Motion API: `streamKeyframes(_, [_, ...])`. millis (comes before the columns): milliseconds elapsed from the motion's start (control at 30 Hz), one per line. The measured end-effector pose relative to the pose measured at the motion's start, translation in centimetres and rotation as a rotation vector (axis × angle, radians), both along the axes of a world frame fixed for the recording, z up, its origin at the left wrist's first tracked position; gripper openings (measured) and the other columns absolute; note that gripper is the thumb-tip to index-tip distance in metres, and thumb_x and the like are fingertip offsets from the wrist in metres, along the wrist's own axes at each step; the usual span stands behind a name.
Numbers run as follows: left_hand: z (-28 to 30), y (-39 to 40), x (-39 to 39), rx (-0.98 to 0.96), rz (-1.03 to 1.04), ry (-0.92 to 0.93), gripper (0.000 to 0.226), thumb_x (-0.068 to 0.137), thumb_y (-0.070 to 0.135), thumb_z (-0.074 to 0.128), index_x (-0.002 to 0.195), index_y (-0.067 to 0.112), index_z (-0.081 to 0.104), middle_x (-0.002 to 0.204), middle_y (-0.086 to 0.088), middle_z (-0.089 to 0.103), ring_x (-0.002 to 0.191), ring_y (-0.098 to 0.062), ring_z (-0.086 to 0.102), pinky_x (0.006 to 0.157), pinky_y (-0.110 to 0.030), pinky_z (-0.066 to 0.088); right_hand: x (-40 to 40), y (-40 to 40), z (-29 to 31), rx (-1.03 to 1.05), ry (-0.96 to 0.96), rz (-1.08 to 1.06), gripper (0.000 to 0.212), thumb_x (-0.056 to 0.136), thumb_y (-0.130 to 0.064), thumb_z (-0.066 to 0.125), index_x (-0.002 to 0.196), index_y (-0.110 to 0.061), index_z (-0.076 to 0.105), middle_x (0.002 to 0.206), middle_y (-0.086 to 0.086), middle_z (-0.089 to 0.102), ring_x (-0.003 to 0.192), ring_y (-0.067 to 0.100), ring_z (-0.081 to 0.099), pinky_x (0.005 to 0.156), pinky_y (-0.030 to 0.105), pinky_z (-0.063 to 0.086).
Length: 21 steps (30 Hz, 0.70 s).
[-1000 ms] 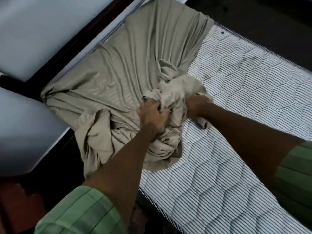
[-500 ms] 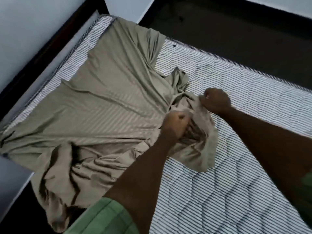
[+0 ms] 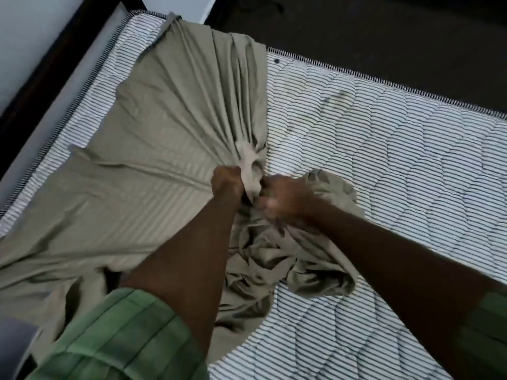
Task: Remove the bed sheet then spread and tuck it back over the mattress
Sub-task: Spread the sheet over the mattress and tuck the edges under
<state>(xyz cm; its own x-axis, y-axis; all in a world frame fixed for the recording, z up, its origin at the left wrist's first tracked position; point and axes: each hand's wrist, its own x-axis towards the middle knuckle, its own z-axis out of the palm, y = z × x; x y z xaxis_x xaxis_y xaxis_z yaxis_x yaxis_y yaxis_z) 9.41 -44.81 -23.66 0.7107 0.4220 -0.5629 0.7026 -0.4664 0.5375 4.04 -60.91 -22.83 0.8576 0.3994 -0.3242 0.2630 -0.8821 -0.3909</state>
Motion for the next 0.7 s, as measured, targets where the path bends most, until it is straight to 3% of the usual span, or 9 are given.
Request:
streamKeyframes(67, [-0.4,0.7,-0.3,0.034,-0.064,-0.100,0.022,0.094,0.025,0.059,0.095,0.008,0.074,0.105,-0.015,0.074,0.100,-0.030,0.068,0.085,-0.033,0.051,3.0,0.2,0.7,-0.003,-0.053,-0.234,0.045,0.099,-0.051,0.051,0.112,-0.012,0.069,0.111,0.016,0.069,0.109,0.034,0.065,0.092,0.044,0.050])
streamKeyframes(167, [-1.4,1.5,0.3,0.043,-0.170,-0.274,0.027,0.085,0.036,0.054,0.079,0.013,0.066,0.087,-0.009,0.071,0.088,-0.027,0.067,0.077,-0.034,0.050,6.9,1.5,0.2,0.164,0.014,-0.772,0.069,0.079,-0.073,0.053,0.119,-0.017,0.064,0.124,0.013,0.064,0.119,0.030,0.058,0.102,0.043,0.046])
streamKeyframes(233, [-1.5,1.5,1.1,0.002,-0.200,-0.333,0.024,0.082,0.035,0.052,0.079,0.015,0.066,0.089,-0.009,0.071,0.090,-0.026,0.066,0.081,-0.036,0.051,7.7,2.5,-0.9,0.141,0.244,-0.685,0.049,0.087,-0.057,0.058,0.109,-0.013,0.068,0.119,0.016,0.068,0.112,0.034,0.062,0.089,0.039,0.048])
streamKeyframes(300, [-1.4,1.6,1.8,-0.073,-0.113,-0.345,0.020,0.085,0.026,0.055,0.089,0.012,0.069,0.099,-0.011,0.072,0.094,-0.024,0.064,0.087,-0.032,0.049,7.5,1.6,-0.8,0.138,0.298,-0.492,0.027,0.093,-0.034,0.062,0.087,-0.009,0.071,0.101,0.021,0.071,0.092,0.033,0.066,0.074,0.036,0.049])
streamKeyframes(367, [-1.6,2.1,2.3,-0.083,0.063,-0.350,0.019,0.089,0.019,0.056,0.097,0.007,0.068,0.107,-0.014,0.070,0.100,-0.028,0.064,0.091,-0.031,0.047,8.0,-1.8,-0.6,0.174,0.250,-0.575,0.020,0.087,-0.026,0.064,0.087,-0.010,0.076,0.094,0.023,0.074,0.078,0.030,0.066,0.064,0.034,0.049])
streamKeyframes(467, [-1.6,3.7,3.1,0.021,0.336,-0.286,0.034,0.092,0.020,0.049,0.113,-0.001,0.065,0.121,-0.020,0.065,0.114,-0.036,0.062,0.096,-0.037,0.047,9.6,-9.6,-1.2,0.018,0.116,-0.735,0.030,0.087,-0.041,0.072,0.111,-0.023,0.075,0.098,0.012,0.075,0.094,0.030,0.071,0.066,0.032,0.043])
streamKeyframes(567, [-1.9,5.0,3.1,0.119,0.426,-0.187,0.037,0.098,0.018,0.049,0.129,-0.002,0.053,0.136,-0.022,0.055,0.124,-0.038,0.056,0.102,-0.041,0.045,11.0,-16.2,-2.0,0.461,0.054,-1.460,0.059,0.075,-0.046,0.085,0.121,-0.014,0.065,0.098,0.000,0.068,0.108,0.032,0.071,0.063,0.022,0.055])
streamKeyframes(633, [-2.1,4.5,2.3,0.247,0.372,-0.147,0.035,0.098,0.022,0.053,0.127,0.003,0.054,0.132,-0.018,0.055,0.120,-0.036,0.058,0.099,-0.043,0.048,11.0,-14.9,-1.1,0.408,-0.098,-1.627,0.057,0.085,-0.040,0.068,0.132,-0.009,0.055,0.116,0.007,0.066,0.112,0.031,0.068,0.075,0.031,0.056])
streamKeyframes(700, [-1.8,2.9,1.6,0.498,0.235,-0.200,0.036,0.093,0.029,0.049,0.121,0.008,0.058,0.128,-0.015,0.058,0.115,-0.035,0.060,0.094,-0.045,0.048,10.4,-10.3,1.3,0.133,-0.336,-1.476,0.043,0.089,-0.044,0.048,0.118,-0.014,0.057,0.120,0.010,0.065,0.111,0.031,0.064,0.087,0.043,0.052])
